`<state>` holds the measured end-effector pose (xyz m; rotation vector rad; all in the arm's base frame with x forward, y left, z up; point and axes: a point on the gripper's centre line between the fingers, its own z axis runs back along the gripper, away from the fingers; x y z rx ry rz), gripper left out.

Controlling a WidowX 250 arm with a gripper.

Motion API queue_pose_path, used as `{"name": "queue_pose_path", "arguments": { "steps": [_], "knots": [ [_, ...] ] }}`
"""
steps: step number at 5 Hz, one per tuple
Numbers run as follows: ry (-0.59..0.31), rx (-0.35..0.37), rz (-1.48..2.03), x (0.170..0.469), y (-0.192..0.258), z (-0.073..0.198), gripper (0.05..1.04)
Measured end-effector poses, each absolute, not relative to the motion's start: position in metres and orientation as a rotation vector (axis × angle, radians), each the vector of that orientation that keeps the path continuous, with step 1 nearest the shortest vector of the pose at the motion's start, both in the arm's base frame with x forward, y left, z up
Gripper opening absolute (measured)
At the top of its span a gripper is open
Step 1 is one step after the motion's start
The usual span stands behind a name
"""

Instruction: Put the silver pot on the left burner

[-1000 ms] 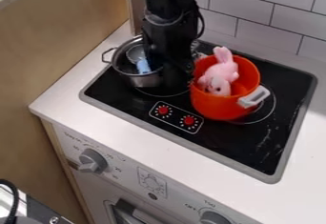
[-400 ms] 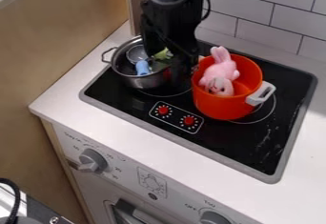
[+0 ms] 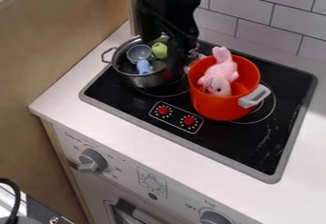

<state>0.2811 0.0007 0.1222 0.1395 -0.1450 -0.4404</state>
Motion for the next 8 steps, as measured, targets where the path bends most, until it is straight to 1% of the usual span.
{"name": "queue_pose_path", "arguments": {
  "steps": [1, 3, 5, 7, 8],
  "knots": [
    [-0.133, 0.143, -0.421, 0.278, -0.001, 0.130, 0.999],
    [-0.121, 0.154, -0.369, 0.273, -0.020, 0.130, 0.999],
    [-0.093, 0.160, -0.339, 0.267, -0.028, 0.131, 0.999],
    [-0.116, 0.154, -0.308, 0.265, -0.048, 0.129, 0.999],
    [-0.131, 0.156, -0.300, 0.265, -0.051, 0.127, 0.999]
  ]
}}
